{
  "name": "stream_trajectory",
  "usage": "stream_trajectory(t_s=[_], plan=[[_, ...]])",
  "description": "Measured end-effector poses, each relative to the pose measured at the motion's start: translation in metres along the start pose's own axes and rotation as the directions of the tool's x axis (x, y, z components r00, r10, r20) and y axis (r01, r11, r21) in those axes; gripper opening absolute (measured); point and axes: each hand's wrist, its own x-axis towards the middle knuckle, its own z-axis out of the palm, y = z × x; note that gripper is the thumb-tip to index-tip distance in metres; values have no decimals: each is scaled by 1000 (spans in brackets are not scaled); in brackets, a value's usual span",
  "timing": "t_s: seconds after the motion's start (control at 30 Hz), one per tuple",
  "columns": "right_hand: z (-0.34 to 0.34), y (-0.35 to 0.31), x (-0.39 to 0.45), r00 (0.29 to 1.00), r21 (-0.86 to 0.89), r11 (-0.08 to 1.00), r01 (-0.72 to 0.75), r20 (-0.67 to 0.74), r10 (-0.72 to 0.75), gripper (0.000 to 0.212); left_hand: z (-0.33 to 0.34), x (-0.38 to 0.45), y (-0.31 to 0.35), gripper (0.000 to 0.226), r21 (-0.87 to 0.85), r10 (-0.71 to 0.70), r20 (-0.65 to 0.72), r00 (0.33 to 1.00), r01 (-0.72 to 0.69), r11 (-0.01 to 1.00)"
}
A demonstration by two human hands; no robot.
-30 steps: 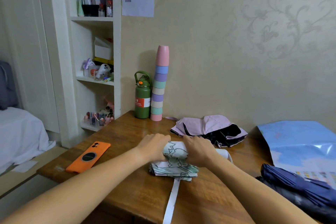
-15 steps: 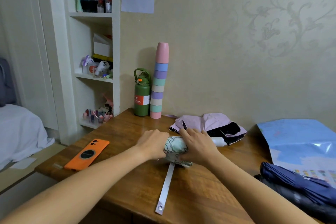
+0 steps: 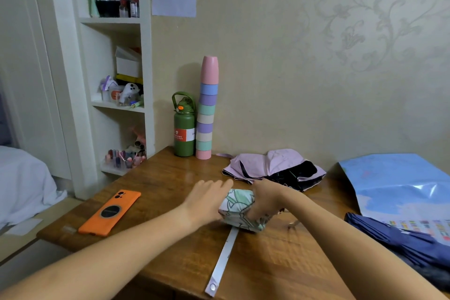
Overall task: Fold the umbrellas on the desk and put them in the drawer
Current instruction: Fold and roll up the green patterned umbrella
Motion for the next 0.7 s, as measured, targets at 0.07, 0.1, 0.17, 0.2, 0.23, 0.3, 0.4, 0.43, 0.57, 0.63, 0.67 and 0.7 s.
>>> stream_trajectory(t_s=[0.07,0.1,0.17,0.2,0.23,0.3,0.4,0.43,0.57,0.63,0.67,0.7], plan=[[-2,2,-4,998,-22,1000,13,65,-11,54,4,-1,5,54,-21,-2,-30,1000,1,1000],[-1,3,-4,996,-40,999,23,88,-20,52,4,0,4,45,-32,1,-20,1000,-2,999],[1,5,-4,995,-31,998,47,94,-44,50,-1,4,0,38,-47,2,39,999,0,999],[3,5,-4,995,-16,998,67,68,-66,52,-4,6,-1,37,-65,-6,72,997,11,998],[5,6,-4,995,-16,995,96,18,-96,59,-6,8,-3,37,-100,-24,113,993,35,994],[10,5,-6,978,-106,981,164,-116,-176,79,-8,11,-8,38,-196,-68,191,979,105,975],[25,2,-7,934,-350,923,157,-253,-254,95,-10,16,-19,36,-355,-61,280,958,162,921],[29,2,-5,925,-382,914,135,-283,-254,88,-9,18,-22,34,-425,-12,334,943,161,890],[31,1,-2,935,-356,930,90,-292,-202,45,-13,17,-26,25,-564,159,528,834,204,800],[29,0,-1,947,-328,938,110,-251,-199,41,-16,17,-27,33,-558,174,552,815,207,803],[28,0,-1,954,-318,942,107,-233,-187,41,-16,18,-27,37,-534,171,531,830,171,828],[25,1,0,963,-304,948,98,-210,-167,41,-16,17,-24,42,-478,148,485,862,120,870]])
